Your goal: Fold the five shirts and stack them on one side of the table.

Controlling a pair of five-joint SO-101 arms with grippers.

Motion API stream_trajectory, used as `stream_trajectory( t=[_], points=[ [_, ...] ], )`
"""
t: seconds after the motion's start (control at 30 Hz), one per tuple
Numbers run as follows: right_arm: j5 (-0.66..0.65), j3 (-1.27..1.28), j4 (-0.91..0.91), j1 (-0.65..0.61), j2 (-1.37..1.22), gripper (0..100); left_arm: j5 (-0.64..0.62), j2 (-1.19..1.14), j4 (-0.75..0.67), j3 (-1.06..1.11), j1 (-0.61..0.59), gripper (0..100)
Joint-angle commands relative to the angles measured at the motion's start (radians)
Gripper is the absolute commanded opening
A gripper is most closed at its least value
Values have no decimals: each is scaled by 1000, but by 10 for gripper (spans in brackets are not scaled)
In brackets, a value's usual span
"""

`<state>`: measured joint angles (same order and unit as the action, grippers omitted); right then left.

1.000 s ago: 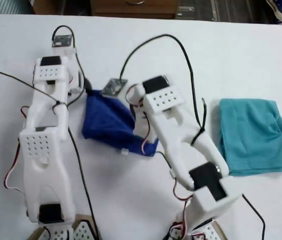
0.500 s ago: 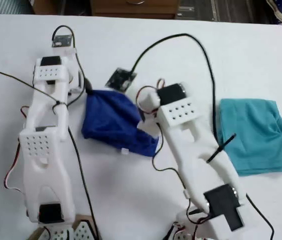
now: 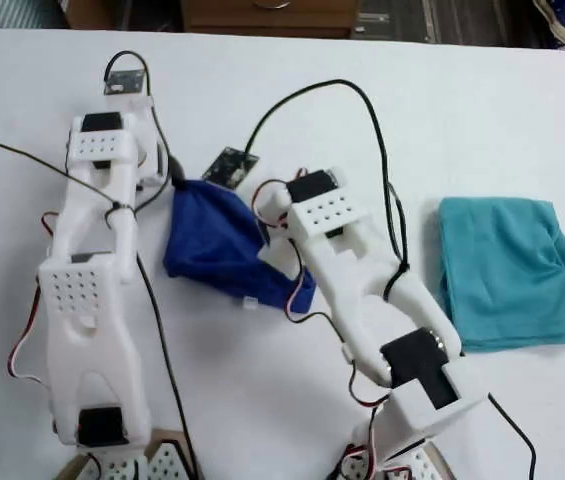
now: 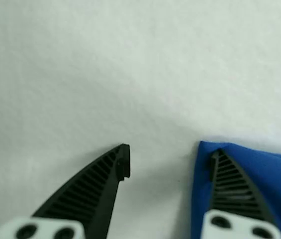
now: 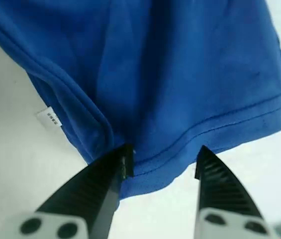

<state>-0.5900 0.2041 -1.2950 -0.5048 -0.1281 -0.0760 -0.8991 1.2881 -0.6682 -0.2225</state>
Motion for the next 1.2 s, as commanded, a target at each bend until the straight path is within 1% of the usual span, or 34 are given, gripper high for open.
stream_trajectory(
  t=[0.0,0.23,0.37,0.43,0.53,0.63,0.7,0.73,0.8,0.87,0.9,1.03,1.17],
  points=[
    [3,9,-50,-27,7,215,6,0,-29,-21,-32,264],
    [8,104,-51,-79,12,215,6,0,-29,-21,-32,264],
    [11,107,-58,-97,102,215,6,0,-29,-21,-32,264],
    [11,104,-54,-85,179,215,6,0,-29,-21,-32,264],
    [9,100,-13,-15,269,215,6,0,-29,-21,-32,264],
    [11,97,94,105,265,212,6,0,-29,-21,-32,264],
    [11,97,176,160,213,172,6,0,-26,-21,-32,264],
    [12,91,200,173,174,130,5,0,-21,-21,-32,264],
    [12,66,219,179,93,15,5,8,-15,-22,-32,264],
    [12,26,219,180,12,31,5,20,25,-36,-32,264],
    [12,2,219,179,-30,19,5,31,61,-59,-32,264],
    [12,-107,217,179,-165,21,8,84,198,-186,-32,264],
    [12,-203,217,182,-255,21,86,117,364,-328,-15,264]
  ],
)
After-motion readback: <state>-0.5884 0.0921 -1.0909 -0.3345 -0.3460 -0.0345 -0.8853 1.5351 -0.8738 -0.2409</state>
